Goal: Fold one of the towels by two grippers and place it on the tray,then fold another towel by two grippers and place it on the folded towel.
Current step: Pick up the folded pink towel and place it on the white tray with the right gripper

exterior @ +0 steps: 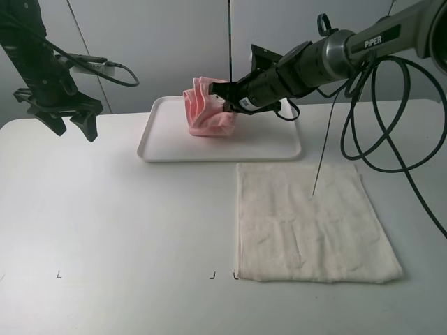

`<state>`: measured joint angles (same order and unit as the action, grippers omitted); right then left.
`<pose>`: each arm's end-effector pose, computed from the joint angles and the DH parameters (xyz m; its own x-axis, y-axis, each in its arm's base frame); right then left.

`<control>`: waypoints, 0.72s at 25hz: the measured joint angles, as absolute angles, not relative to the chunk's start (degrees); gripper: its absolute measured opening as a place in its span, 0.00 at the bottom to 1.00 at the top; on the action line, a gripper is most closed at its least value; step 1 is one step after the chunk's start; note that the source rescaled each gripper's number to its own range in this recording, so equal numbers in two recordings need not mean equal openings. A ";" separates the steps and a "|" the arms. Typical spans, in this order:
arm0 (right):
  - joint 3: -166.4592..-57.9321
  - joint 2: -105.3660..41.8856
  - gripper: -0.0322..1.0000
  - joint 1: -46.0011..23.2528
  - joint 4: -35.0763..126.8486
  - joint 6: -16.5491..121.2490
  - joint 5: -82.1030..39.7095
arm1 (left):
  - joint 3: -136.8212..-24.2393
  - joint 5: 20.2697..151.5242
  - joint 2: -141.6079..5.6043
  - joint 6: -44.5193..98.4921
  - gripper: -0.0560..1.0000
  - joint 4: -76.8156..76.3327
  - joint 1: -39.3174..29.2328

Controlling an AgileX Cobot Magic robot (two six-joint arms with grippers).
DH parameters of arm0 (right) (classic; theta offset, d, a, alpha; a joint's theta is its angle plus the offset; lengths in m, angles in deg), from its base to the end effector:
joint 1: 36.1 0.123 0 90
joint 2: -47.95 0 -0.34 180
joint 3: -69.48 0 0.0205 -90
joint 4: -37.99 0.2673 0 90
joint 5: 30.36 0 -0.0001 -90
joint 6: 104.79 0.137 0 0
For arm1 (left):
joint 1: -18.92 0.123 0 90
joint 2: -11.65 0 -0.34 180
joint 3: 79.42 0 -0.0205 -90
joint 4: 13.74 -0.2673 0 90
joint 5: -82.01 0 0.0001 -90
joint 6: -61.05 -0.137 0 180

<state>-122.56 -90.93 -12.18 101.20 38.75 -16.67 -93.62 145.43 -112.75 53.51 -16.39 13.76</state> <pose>0.5185 0.2617 0.1112 -0.7973 0.1164 -0.5923 -0.2080 0.8681 0.4506 0.4638 -0.0362 0.1944 -0.9653 0.2394 -0.1040 0.2344 0.9704 0.0575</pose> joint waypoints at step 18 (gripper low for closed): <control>-122.56 -90.71 0.99 -12.18 98.24 39.80 -21.46 | -93.62 146.18 -112.75 53.27 0.86 -16.39 13.76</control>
<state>-122.56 -90.71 -12.18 98.24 39.80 -21.46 -93.62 146.18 -112.75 53.27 -16.39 13.76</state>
